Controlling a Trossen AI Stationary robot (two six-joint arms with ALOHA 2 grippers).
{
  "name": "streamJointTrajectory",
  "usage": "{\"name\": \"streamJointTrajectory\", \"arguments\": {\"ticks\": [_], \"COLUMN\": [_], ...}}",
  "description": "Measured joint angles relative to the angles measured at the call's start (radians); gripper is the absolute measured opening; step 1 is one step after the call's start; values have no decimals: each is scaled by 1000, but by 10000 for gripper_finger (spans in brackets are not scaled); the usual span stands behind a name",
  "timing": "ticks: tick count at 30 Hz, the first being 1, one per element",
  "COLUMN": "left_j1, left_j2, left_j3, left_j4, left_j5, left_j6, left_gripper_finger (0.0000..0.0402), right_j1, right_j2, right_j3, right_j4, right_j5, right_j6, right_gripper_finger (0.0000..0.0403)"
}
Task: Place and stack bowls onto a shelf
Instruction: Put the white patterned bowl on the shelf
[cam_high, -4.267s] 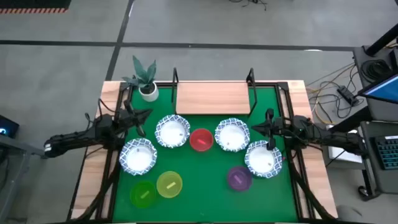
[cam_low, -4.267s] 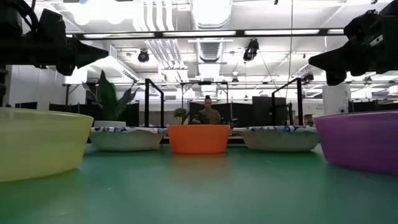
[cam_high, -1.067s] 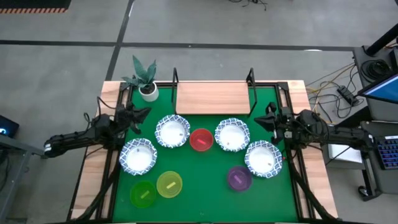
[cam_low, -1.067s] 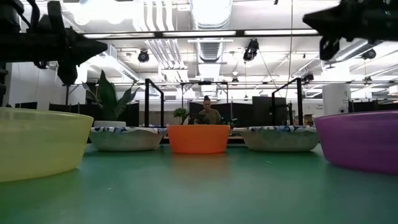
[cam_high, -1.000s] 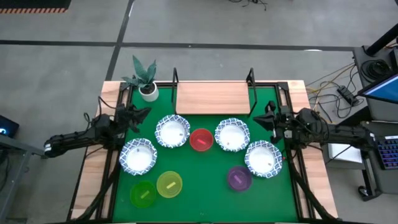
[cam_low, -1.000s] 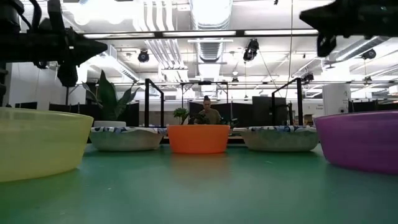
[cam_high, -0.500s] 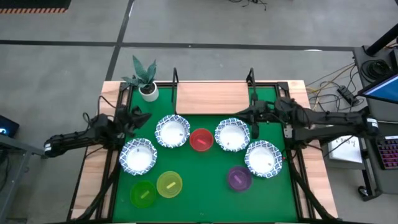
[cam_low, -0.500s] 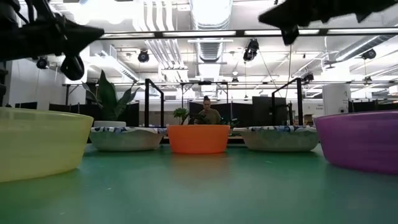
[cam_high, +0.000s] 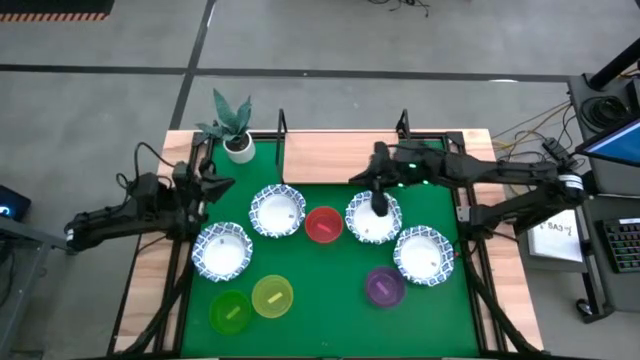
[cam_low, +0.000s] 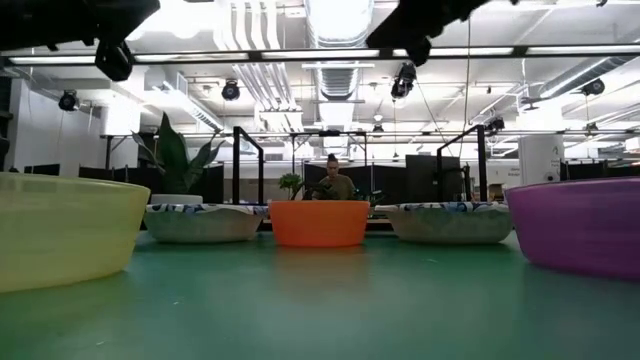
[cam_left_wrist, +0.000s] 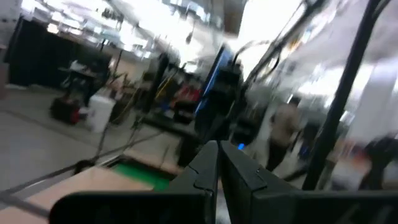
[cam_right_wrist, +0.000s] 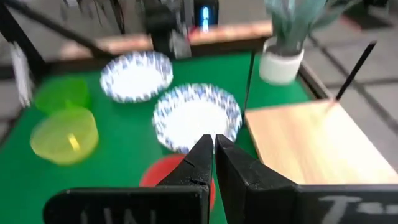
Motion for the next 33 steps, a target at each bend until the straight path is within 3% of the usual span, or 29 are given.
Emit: {"name": "streamJointTrajectory", "arguments": {"ticks": [3, 7, 13, 17, 27, 33], "left_j1": [0, 0, 0, 0, 0, 0], "left_j2": [52, 120, 191, 223, 243, 242], "left_j3": [72, 117, 128, 113, 115, 118], "left_j4": [-127, -158, -151, -117, -81, -84], "left_j5": [0, 0, 0, -14, -17, -17], "left_j6": [95, 188, 253, 288, 304, 287], "left_gripper_finger": [0, 0, 0, 0, 0, 0], "right_j1": [0, 2, 55, 125, 250, 258], "right_j2": [80, 183, 283, 306, 308, 321], "right_j3": [130, 282, 340, 285, 149, 142], "right_j4": [-179, -476, -755, -738, -508, -481], "right_j5": [1, 0, -5, -1, 81, -90], "right_j6": [-10, -10, -11, 26, 214, 255], "right_gripper_finger": [9, 9, 9, 9, 9, 9]}}
